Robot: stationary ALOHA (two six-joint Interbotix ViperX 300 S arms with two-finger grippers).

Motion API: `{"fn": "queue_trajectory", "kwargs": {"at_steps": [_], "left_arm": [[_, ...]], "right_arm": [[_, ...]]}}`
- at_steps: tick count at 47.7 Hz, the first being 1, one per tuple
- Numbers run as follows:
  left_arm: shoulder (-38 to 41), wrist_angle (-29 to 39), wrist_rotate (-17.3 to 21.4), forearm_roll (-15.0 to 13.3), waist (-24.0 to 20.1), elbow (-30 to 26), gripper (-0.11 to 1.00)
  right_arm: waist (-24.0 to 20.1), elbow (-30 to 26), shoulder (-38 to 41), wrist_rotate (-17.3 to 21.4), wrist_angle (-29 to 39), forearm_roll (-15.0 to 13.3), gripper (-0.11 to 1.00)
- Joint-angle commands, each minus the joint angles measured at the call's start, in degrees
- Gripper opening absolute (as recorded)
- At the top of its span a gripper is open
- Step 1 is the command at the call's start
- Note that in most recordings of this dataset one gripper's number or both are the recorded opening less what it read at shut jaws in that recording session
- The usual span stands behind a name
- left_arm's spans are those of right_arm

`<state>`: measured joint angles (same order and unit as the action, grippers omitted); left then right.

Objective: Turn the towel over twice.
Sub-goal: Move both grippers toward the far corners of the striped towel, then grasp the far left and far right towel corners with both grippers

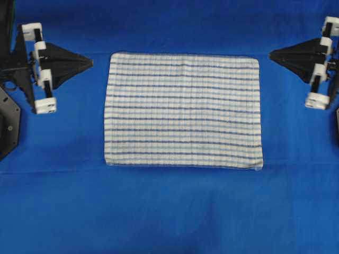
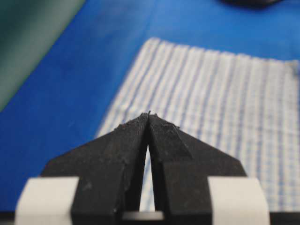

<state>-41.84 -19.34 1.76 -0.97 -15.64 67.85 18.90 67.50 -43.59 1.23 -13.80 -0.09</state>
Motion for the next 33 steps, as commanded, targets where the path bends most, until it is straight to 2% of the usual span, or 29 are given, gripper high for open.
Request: {"fn": "queue_trajectory", "kwargs": {"at_steps": [1, 3, 7, 16, 19, 26, 33], "left_arm": [[3.08, -1.67, 0.18, 0.00, -1.67, -0.53, 0.01], [4.75, -2.72, 0.18, 0.00, -2.37, -0.44, 0.04], [8.70, -5.19, 0.18, -0.09, -3.96, -0.44, 0.21], [18.63, -10.20, 0.18, -0.09, -8.00, -0.97, 0.77], [22.50, -11.95, 0.26, -0.09, -9.14, -1.67, 0.88], [29.88, -14.41, 0.26, -0.09, -10.99, -3.34, 0.88], [35.68, -15.56, 0.62, 0.00, -12.48, -4.83, 0.88]], "right_arm": [[3.16, -0.62, 4.13, 0.09, -0.09, 0.26, 0.00], [4.39, -0.62, 6.15, 0.09, 0.00, 0.26, 0.01], [6.68, -0.79, 10.46, 0.09, 0.00, 0.26, 0.04], [10.28, -2.11, 20.74, -0.26, -0.09, 0.09, 0.57], [10.99, -2.55, 23.55, -0.53, -0.26, 0.00, 0.65], [12.83, -3.69, 30.06, -0.53, -0.44, 0.00, 0.59], [13.18, -4.66, 35.42, -0.62, -1.67, 0.00, 0.59]]}}
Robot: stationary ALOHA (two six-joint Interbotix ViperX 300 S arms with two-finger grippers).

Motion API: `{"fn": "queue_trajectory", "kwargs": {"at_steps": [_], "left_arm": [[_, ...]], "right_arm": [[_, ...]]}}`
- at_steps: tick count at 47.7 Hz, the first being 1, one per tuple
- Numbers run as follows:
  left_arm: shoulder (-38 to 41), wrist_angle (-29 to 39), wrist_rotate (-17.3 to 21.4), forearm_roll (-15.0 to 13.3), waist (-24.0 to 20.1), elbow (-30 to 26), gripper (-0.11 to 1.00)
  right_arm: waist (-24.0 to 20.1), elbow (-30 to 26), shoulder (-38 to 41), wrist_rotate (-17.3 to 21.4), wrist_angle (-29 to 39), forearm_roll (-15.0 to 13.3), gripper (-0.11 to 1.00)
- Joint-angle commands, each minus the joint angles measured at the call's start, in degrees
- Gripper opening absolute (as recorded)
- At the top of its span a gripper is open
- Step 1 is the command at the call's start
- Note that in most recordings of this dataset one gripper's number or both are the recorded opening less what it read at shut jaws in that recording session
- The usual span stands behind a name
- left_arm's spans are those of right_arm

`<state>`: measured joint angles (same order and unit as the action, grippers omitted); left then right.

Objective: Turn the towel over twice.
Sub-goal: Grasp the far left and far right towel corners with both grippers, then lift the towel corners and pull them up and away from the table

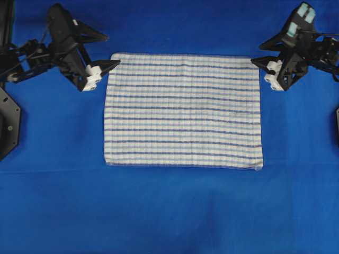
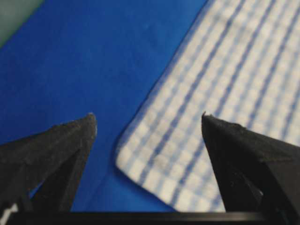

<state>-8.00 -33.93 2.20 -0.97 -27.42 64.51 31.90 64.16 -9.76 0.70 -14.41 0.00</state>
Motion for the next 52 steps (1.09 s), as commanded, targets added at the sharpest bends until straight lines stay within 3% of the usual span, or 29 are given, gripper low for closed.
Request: {"fn": "queue_trajectory", "kwargs": {"at_steps": [1, 21, 26, 34, 40, 52], "left_arm": [[2.46, -1.05, 0.26, 0.00, -0.97, -1.58, 0.88], [13.80, -4.66, 1.67, -0.09, -5.27, -3.08, 0.81], [14.59, -3.08, 1.93, -0.09, -5.36, -3.87, 0.65], [14.77, -0.09, 2.55, -0.09, -5.19, -4.66, 0.28], [14.33, 0.35, 2.81, -0.09, -4.92, -4.22, 0.07], [9.23, 2.11, 2.90, -0.09, -4.92, -3.87, 0.05]], "right_arm": [[0.26, -1.58, 2.46, -0.09, -1.32, -0.09, 0.59], [2.29, -3.43, 9.84, -0.18, -4.13, -0.09, 0.57], [2.29, -3.52, 9.93, -0.26, -4.13, -0.09, 0.45], [2.29, -3.43, 9.84, -0.53, -3.43, -0.26, 0.05], [2.29, -3.52, 9.84, -0.53, -2.90, -0.26, 0.04], [2.29, -3.60, 8.61, 0.00, -2.90, -0.26, 0.04]]}}
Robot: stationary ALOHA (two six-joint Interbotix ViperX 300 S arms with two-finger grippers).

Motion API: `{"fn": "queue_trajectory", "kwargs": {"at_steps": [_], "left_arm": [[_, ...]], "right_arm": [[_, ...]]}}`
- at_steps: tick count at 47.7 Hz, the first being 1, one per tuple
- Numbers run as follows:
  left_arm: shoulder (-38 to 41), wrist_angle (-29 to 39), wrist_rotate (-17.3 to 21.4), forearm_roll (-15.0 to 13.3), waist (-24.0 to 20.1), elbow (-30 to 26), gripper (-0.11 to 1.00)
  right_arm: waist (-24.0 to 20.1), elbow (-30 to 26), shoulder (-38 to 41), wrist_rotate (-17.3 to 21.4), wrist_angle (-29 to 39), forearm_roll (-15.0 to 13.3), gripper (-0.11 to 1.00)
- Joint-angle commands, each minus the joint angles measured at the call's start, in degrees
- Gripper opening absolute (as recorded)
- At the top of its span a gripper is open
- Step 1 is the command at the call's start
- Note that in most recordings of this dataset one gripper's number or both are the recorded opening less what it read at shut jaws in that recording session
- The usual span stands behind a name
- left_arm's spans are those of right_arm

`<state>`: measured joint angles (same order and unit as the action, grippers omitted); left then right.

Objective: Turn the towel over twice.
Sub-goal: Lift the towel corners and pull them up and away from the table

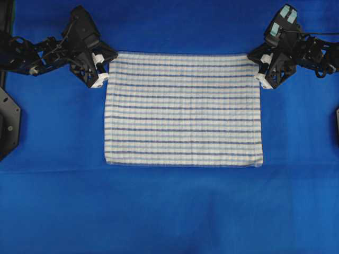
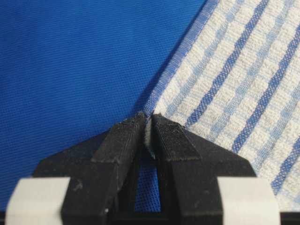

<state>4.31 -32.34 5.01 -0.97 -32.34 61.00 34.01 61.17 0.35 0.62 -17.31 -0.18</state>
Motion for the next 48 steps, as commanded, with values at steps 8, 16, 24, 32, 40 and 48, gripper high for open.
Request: {"fn": "queue_trajectory", "kwargs": {"at_steps": [8, 16, 24, 32, 40, 48], "left_arm": [[-8.26, 3.60, 2.72, -0.09, -0.53, -1.32, 0.05], [-13.27, 6.59, 5.36, -0.09, -2.20, -3.16, 0.05], [-17.75, 10.63, 6.06, -0.09, -4.57, -6.15, 0.05], [-21.53, 14.24, 8.09, -0.09, -6.06, -9.40, 0.05], [-24.35, 15.29, 8.09, -0.09, -6.77, -12.04, 0.05], [-27.42, 16.79, 8.09, -0.09, -6.68, -13.80, 0.05]], "right_arm": [[1.41, -1.05, -4.92, 0.00, 0.18, 0.00, 0.04], [4.31, -2.64, -9.49, -1.41, 3.08, -0.09, 0.04], [7.47, -5.71, -14.15, -4.13, 7.21, -0.09, 0.04], [9.23, -9.23, -18.72, -6.59, 11.34, -0.09, 0.04], [9.67, -12.74, -22.94, -8.61, 15.03, -0.09, 0.04], [9.67, -15.56, -26.46, -9.32, 17.67, -0.18, 0.04]]}}
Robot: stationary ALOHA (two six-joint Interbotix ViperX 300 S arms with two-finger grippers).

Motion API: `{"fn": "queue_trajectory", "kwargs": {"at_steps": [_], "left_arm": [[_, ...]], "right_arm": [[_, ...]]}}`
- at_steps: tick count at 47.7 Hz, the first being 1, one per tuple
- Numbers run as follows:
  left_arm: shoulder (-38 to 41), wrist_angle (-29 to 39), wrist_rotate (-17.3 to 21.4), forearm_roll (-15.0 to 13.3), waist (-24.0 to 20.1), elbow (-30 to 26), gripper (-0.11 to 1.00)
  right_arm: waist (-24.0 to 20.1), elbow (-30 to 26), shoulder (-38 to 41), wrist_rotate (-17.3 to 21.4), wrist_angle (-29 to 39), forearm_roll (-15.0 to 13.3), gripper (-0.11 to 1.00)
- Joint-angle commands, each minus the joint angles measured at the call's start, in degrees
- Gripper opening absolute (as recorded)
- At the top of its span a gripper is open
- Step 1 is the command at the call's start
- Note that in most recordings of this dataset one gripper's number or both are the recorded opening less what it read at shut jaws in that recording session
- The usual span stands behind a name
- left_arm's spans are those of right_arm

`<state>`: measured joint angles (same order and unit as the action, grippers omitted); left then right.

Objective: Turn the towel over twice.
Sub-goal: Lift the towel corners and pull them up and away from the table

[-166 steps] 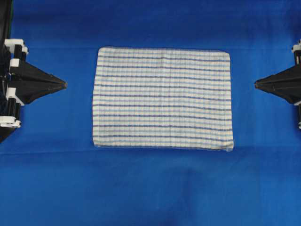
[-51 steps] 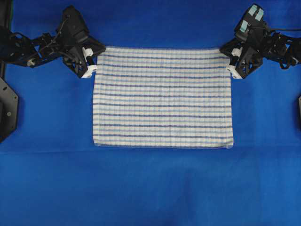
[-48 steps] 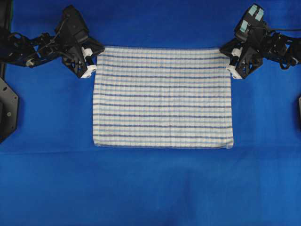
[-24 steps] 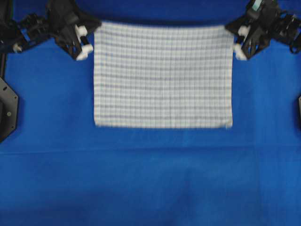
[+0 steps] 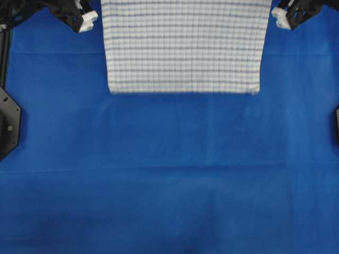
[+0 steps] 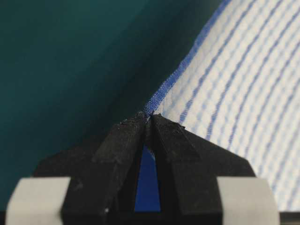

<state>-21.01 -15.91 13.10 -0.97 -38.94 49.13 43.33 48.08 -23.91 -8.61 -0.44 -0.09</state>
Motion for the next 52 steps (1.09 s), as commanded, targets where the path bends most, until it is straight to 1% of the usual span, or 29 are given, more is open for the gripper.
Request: {"fn": "queue_trajectory", "kwargs": {"at_steps": [1, 9, 15, 20, 26, 34, 41, 47, 52], "left_arm": [[-2.55, 0.70, 0.00, -0.09, -0.18, -2.20, 0.05], [-6.86, 2.81, 0.00, -0.09, 0.35, -3.69, 0.05], [-9.49, 3.52, 0.09, 0.00, 1.14, -3.78, 0.05], [-11.07, 3.69, 0.26, -0.09, 2.37, -3.08, 0.05], [-11.60, 4.57, 0.26, -0.09, 4.57, -2.37, 0.05], [-11.69, 8.09, 0.26, -0.09, 8.88, -1.49, 0.05], [-11.60, 12.66, 0.26, -0.09, 12.57, -0.79, 0.05], [-11.43, 16.70, 0.18, -0.09, 16.52, 0.00, 0.06], [-11.43, 19.51, -0.18, -0.09, 19.60, 1.14, 0.05]], "right_arm": [[0.35, -2.81, -2.55, -0.09, 1.14, -0.26, 0.04], [0.35, -5.19, -5.89, -0.09, 4.22, -0.97, 0.04], [0.26, -6.24, -8.09, -0.09, 5.63, -1.14, 0.04], [-0.44, -5.98, -9.67, 0.26, 5.89, -1.05, 0.04], [-2.64, -4.92, -11.43, 0.70, 7.12, -0.88, 0.04], [-7.65, -3.69, -12.66, 1.93, 11.60, -0.18, 0.04], [-12.83, -1.14, -13.01, 4.66, 14.24, 0.00, 0.04], [-17.49, 0.97, -13.45, 7.12, 15.03, 0.00, 0.04], [-22.32, 2.72, -13.62, 9.23, 15.03, 0.00, 0.04]]}}
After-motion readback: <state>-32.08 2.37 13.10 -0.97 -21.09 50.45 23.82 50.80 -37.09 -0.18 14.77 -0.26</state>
